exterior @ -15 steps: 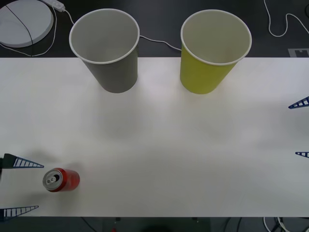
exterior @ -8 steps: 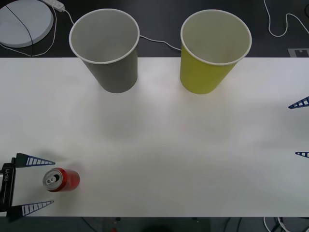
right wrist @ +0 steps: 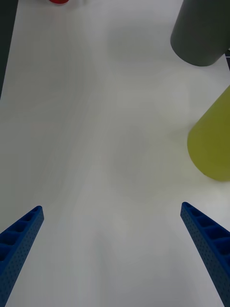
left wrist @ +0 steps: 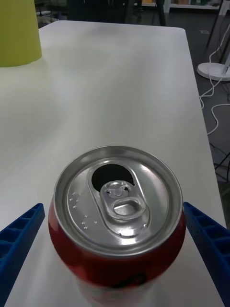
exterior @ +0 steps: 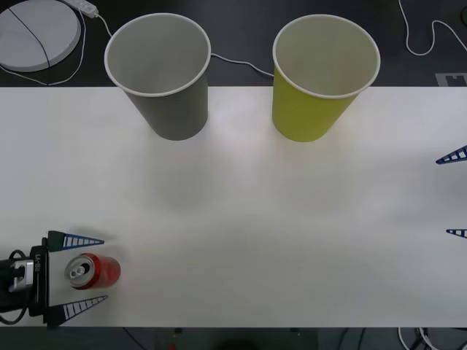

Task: Put the can into the green bin and the plastic bottle into the gray bin

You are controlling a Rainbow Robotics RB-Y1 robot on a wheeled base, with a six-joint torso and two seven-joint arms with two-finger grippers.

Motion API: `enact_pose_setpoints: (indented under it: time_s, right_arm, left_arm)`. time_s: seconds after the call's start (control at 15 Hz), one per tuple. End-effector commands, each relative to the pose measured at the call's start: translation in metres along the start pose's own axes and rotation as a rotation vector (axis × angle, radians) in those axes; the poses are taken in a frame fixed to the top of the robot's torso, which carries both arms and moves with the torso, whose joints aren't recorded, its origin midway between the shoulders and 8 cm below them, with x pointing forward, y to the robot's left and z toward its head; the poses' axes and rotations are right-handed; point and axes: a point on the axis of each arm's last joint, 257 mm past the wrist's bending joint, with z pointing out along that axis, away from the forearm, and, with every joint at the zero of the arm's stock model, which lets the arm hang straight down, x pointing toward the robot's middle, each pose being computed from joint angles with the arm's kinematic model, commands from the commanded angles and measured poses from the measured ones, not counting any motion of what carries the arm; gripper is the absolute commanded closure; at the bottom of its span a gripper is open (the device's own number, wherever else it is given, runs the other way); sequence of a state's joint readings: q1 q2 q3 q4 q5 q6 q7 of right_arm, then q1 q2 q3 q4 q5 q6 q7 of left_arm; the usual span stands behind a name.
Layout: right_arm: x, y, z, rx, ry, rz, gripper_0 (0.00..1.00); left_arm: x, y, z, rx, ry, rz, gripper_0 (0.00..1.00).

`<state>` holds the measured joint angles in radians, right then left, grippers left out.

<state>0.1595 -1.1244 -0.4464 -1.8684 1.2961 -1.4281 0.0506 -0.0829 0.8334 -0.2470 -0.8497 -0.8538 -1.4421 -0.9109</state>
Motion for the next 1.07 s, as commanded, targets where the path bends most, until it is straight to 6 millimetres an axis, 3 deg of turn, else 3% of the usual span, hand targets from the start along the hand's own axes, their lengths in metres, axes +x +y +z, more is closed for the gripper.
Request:
enact_pose_setpoints:
  time_s: [0.07,0.27,0.33,0.4,0.47,0.6,1.07]
  right_arm:
    - [0.0000,0.0000,0.0000,0.000,0.000,0.000,0.00]
    - [0.0000,0.0000,0.0000,0.000,0.000,0.000,0.00]
    - [0.0000,0.0000,0.0000,0.000,0.000,0.000,0.00]
    - [0.0000,0.0000,0.0000,0.000,0.000,0.000,0.00]
    - [0.0000,0.0000,0.0000,0.000,0.000,0.000,0.00]
    - [0.0000,0.0000,0.0000,0.000,0.000,0.000,0.00]
    - [0.0000,0.0000,0.0000,0.000,0.000,0.000,0.00]
  left_arm:
    - [-0.0011,-0.0005,0.0102,-0.014,-0.016,-0.006,0.00]
    - [-0.0007,-0.0004,0.0118,-0.017,-0.016,-0.010,0.00]
    - [-0.0011,-0.0003,0.0124,-0.018,-0.019,-0.010,0.13]
    - [-0.0014,-0.0005,0.0124,-0.017,-0.020,-0.009,0.81]
    - [-0.0013,0.0000,0.0124,-0.019,-0.020,-0.011,0.96]
    - [-0.0019,0.0001,0.0124,-0.020,-0.022,-0.011,1.00]
    - [-0.0068,0.0076,0.0106,-0.029,-0.028,-0.016,1.00]
